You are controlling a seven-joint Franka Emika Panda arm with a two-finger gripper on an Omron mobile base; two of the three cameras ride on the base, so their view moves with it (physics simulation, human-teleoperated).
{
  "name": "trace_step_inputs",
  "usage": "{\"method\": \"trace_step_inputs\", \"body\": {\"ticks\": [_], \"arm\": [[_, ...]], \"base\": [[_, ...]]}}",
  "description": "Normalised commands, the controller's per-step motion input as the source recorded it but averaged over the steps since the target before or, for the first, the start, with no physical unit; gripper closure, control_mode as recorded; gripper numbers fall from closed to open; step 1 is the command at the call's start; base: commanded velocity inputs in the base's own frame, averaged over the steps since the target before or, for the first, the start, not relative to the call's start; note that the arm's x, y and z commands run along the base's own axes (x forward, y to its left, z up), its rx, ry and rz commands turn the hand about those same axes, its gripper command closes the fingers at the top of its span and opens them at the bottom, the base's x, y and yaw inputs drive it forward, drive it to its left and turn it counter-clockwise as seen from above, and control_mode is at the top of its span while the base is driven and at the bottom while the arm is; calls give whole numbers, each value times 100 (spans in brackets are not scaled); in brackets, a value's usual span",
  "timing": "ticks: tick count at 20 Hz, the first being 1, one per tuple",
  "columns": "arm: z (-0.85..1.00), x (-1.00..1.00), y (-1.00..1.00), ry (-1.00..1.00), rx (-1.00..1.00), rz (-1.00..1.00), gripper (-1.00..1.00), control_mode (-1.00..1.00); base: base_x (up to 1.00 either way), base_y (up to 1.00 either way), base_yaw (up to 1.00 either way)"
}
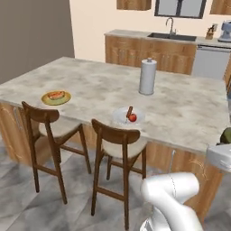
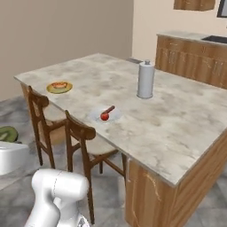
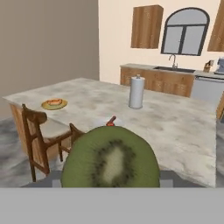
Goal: Pick up the apple and kiwi from the fridge and place one fruit on each plate on the dining counter.
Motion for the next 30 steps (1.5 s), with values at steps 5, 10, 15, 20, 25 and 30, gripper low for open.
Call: {"method": "trace_step_inputs", "body": {"ticks": [5, 10, 15, 20, 25, 30], "arm": [[0, 0, 0, 0, 0, 0, 100, 100], [0, 0, 0, 0, 0, 0, 100, 100], [0, 0, 0, 0, 0, 0, 100, 100], [0, 0, 0, 0, 0, 0, 100, 100], [0, 0, 0, 0, 0, 0, 100, 100], [0, 0, 0, 0, 0, 0, 100, 100]], "base": [[38, 100, -8], [45, 100, -11], [51, 100, -22], [39, 100, -37], [34, 98, -47], [45, 59, -40]]}}
